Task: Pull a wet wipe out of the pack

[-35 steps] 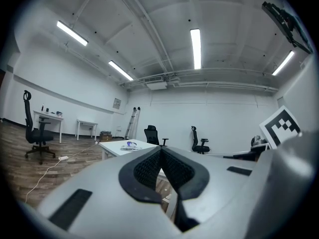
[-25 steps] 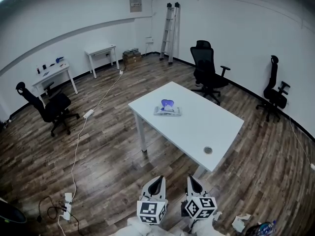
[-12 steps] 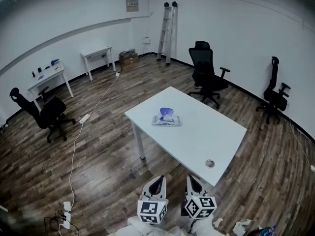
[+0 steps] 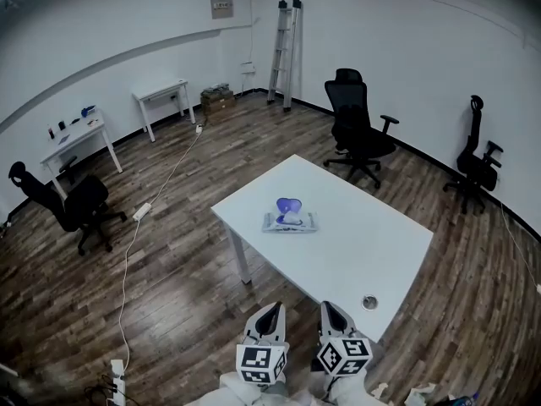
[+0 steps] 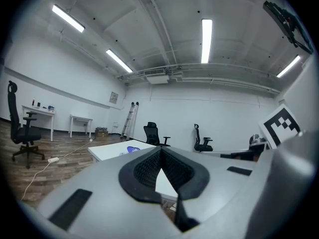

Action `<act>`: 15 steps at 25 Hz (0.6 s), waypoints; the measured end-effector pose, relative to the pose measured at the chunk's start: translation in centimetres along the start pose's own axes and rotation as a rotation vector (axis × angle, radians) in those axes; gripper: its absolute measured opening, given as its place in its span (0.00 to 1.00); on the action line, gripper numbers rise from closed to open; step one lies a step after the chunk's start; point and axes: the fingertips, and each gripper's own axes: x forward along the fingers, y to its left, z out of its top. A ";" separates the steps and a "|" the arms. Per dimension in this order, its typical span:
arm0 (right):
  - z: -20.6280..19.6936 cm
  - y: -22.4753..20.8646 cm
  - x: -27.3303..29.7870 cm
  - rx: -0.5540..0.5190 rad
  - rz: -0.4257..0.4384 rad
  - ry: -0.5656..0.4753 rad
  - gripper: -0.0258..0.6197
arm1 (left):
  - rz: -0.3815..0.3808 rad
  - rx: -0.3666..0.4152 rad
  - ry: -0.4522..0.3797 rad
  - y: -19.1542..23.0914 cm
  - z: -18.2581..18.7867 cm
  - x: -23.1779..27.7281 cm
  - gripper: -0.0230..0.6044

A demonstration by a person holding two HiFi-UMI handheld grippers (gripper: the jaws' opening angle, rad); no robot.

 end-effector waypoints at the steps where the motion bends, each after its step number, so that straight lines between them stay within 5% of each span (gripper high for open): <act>1: 0.1 0.0 0.6 0.001 -0.002 -0.001 0.05 | 0.000 0.000 0.002 0.4 0.0 0.5 0.04; 15: 1.7 -0.9 7.2 0.006 -0.009 -0.002 0.05 | -0.025 0.000 0.013 3.9 0.4 6.3 0.04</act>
